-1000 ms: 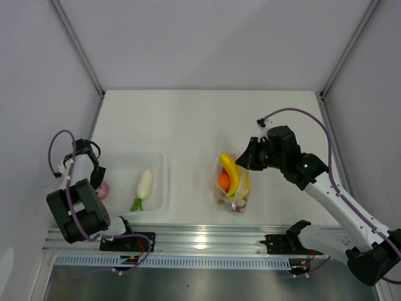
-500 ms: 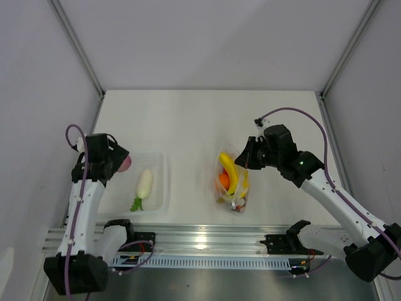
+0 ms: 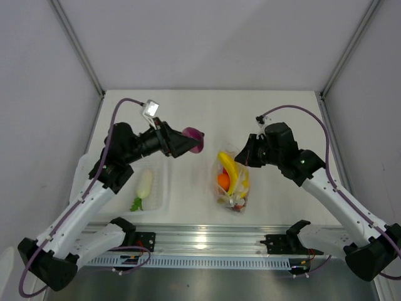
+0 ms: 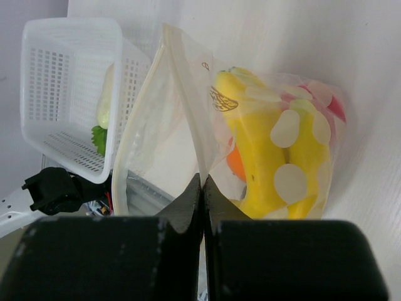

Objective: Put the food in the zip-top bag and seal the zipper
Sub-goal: Pick up the fake vegetable from the bin, then place the fake vegetable in the zipper food storage bag.

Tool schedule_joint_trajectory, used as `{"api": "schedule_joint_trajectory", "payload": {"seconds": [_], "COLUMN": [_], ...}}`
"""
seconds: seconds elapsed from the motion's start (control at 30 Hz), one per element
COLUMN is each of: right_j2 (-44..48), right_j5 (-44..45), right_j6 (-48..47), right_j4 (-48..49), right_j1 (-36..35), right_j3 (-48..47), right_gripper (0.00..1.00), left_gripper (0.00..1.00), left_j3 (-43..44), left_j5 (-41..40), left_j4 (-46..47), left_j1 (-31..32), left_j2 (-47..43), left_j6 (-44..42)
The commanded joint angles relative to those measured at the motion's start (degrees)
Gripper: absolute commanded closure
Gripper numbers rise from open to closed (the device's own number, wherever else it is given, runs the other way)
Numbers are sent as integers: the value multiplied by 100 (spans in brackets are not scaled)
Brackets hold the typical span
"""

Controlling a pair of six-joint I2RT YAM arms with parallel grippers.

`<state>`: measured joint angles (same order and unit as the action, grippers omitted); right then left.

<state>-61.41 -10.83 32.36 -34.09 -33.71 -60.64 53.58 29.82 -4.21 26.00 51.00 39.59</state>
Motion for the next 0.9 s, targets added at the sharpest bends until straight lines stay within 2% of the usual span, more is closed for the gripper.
{"api": "schedule_joint_trajectory", "payload": {"seconds": [0.0,0.07,0.17,0.27,0.43,0.87], "right_j2": [76,102,120,146,199,358], "right_j5": [55,37,20,20,-42,19], "right_j6": [104,130,192,271,420,684], "right_j4": [34,42,34,60,139,139], "right_j1": [23,23,23,23,23,32], "right_j3": [-255,-238,-238,-238,-229,-229], "right_gripper": [100,100,100,100,100,100], "left_gripper": [99,99,100,100,100,99], "left_j3": [205,249,451,373,-49,-822], "left_j5": [840,850,683,446,235,-538], "left_j4": [1184,1387,1143,1298,2081,2933], "left_j1": [572,940,1388,1635,1847,2067], "left_j2": [348,593,867,1104,1350,1808], "left_j6": [-574,-812,-1444,-1788,-1850,-2070]}}
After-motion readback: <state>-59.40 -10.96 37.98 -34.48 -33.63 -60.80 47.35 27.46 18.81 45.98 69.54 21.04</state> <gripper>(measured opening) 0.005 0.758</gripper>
